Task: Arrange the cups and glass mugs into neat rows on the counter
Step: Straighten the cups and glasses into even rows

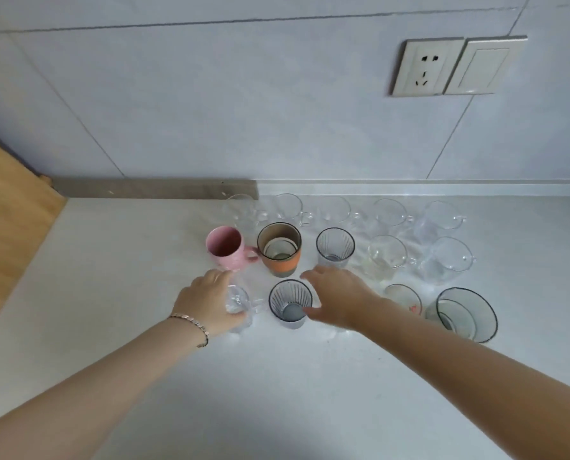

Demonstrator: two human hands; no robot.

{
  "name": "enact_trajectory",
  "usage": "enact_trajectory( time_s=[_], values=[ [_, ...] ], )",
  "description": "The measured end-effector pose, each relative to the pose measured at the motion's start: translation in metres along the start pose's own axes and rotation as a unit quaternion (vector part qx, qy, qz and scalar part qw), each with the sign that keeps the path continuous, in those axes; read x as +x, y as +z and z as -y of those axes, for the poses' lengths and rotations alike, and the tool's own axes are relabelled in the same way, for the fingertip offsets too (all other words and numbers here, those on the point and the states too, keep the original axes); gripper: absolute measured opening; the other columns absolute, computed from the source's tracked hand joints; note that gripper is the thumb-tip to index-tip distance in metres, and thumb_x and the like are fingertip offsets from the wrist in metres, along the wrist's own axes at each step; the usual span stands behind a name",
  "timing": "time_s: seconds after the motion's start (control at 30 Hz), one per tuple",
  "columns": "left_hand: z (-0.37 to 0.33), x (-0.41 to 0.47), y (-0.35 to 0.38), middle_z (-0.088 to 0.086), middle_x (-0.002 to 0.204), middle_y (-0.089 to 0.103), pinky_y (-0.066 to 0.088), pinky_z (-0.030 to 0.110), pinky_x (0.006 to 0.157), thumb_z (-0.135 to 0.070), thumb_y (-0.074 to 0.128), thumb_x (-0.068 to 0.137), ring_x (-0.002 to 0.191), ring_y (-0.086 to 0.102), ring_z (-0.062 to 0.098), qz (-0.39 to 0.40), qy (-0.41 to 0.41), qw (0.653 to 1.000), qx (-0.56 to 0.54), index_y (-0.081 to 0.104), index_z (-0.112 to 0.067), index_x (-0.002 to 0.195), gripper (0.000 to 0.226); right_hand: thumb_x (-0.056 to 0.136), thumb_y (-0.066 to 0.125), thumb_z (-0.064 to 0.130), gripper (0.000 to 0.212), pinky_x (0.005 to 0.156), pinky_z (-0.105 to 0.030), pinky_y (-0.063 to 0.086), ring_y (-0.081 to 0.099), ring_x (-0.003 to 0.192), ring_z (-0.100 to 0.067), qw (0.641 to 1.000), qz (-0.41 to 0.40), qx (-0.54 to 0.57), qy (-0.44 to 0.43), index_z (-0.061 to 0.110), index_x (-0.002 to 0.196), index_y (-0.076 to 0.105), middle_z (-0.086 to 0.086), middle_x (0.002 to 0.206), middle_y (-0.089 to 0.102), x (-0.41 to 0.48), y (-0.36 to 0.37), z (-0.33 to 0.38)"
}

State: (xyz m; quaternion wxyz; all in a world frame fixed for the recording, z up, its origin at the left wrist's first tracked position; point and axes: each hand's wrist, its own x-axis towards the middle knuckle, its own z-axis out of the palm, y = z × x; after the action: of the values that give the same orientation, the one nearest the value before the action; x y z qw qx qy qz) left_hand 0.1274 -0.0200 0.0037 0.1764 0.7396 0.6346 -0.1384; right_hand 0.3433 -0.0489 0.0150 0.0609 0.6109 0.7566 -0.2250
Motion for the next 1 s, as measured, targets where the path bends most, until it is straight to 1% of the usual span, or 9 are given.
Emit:
enact_trajectory(
  time_s=[0.07,0.13,0.17,0.3,0.43,0.53,0.67,0.83,1.0],
  values=[
    [0.025,0.0,0.011,-0.003,0.148,0.03,0.041,0.035,0.101,-0.068,0.052,0.054,0.131,0.04,0.024,0.04,0.012,0.999,-0.012,0.023,-0.025,0.143,0.103,0.079,0.067,0.041,0.078,0.103,-0.039,0.04,0.045,0.126,-0.029,1.0,0.016,-0.007,0.015,0.018,0.143,0.029,-0.008,0.138,0.044,0.014,0.013,0.024],
    [0.04,0.004,0.023,-0.005,0.152,0.022,0.041,0.036,0.103,-0.06,0.065,0.064,0.133,0.038,0.024,0.057,0.033,0.998,-0.016,0.015,-0.025,0.146,0.102,0.074,0.073,0.044,0.094,0.102,-0.04,0.039,0.045,0.125,-0.031,0.997,0.049,-0.023,0.054,0.019,0.147,0.019,-0.009,0.139,0.04,0.026,0.023,0.041],
    [0.044,0.007,0.028,-0.005,0.153,0.02,0.042,0.036,0.102,-0.054,0.067,0.068,0.132,0.039,0.023,0.055,0.044,0.997,-0.027,0.013,-0.025,0.147,0.099,0.073,0.074,0.044,0.097,0.101,-0.04,0.04,0.046,0.124,-0.032,0.994,0.064,-0.024,0.08,0.019,0.148,0.017,-0.01,0.138,0.04,0.031,0.028,0.047],
    [0.044,0.014,0.041,-0.004,0.151,0.023,0.045,0.037,0.097,-0.047,0.066,0.074,0.128,0.044,0.024,0.046,0.076,0.994,-0.062,0.015,-0.027,0.147,0.091,0.078,0.07,0.034,0.087,0.096,-0.039,0.044,0.05,0.121,-0.033,0.986,0.052,-0.008,0.156,0.022,0.148,0.02,-0.01,0.135,0.04,0.041,0.041,0.06],
    [0.043,0.023,0.039,-0.001,0.142,0.034,0.047,0.037,0.091,-0.042,0.066,0.077,0.122,0.047,0.027,0.018,0.078,0.995,-0.062,0.022,-0.021,0.143,0.082,0.076,0.07,0.032,0.084,0.096,-0.037,0.045,0.048,0.122,-0.03,0.977,0.013,0.065,0.203,0.026,0.146,0.024,-0.007,0.135,0.041,0.038,0.047,0.065],
    [0.053,0.034,0.036,-0.003,0.14,0.037,0.048,0.035,0.086,-0.036,0.066,0.076,0.12,0.046,0.026,0.012,0.092,0.994,-0.055,0.027,-0.019,0.141,0.078,0.074,0.071,0.032,0.086,0.097,-0.037,0.046,0.046,0.124,-0.028,0.969,-0.013,0.101,0.227,0.022,0.146,0.025,-0.005,0.138,0.04,0.038,0.05,0.069],
    [0.069,0.042,0.03,-0.004,0.14,0.037,0.049,0.035,0.083,-0.035,0.067,0.074,0.117,0.048,0.026,0.013,0.104,0.994,-0.044,0.029,-0.019,0.141,0.079,0.076,0.07,0.037,0.09,0.097,-0.036,0.044,0.042,0.129,-0.025,0.966,-0.027,0.106,0.232,0.015,0.147,0.02,-0.003,0.143,0.037,0.042,0.052,0.076],
    [0.078,0.051,0.026,-0.002,0.137,0.04,0.05,0.035,0.084,-0.034,0.069,0.072,0.115,0.05,0.027,0.007,0.095,0.993,-0.07,0.032,-0.02,0.139,0.078,0.076,0.071,0.037,0.085,0.099,-0.034,0.042,0.045,0.125,-0.025,0.965,-0.042,0.119,0.23,0.013,0.144,0.026,-0.006,0.137,0.041,0.052,0.051,0.081],
    [0.08,0.056,0.024,-0.001,0.141,0.037,0.049,0.036,0.088,-0.032,0.069,0.073,0.118,0.048,0.028,0.013,0.093,0.993,-0.071,0.027,-0.019,0.143,0.083,0.076,0.072,0.041,0.089,0.102,-0.036,0.043,0.044,0.126,-0.027,0.964,-0.046,0.127,0.23,0.011,0.145,0.024,-0.008,0.139,0.04,0.057,0.053,0.083]
  ],
)
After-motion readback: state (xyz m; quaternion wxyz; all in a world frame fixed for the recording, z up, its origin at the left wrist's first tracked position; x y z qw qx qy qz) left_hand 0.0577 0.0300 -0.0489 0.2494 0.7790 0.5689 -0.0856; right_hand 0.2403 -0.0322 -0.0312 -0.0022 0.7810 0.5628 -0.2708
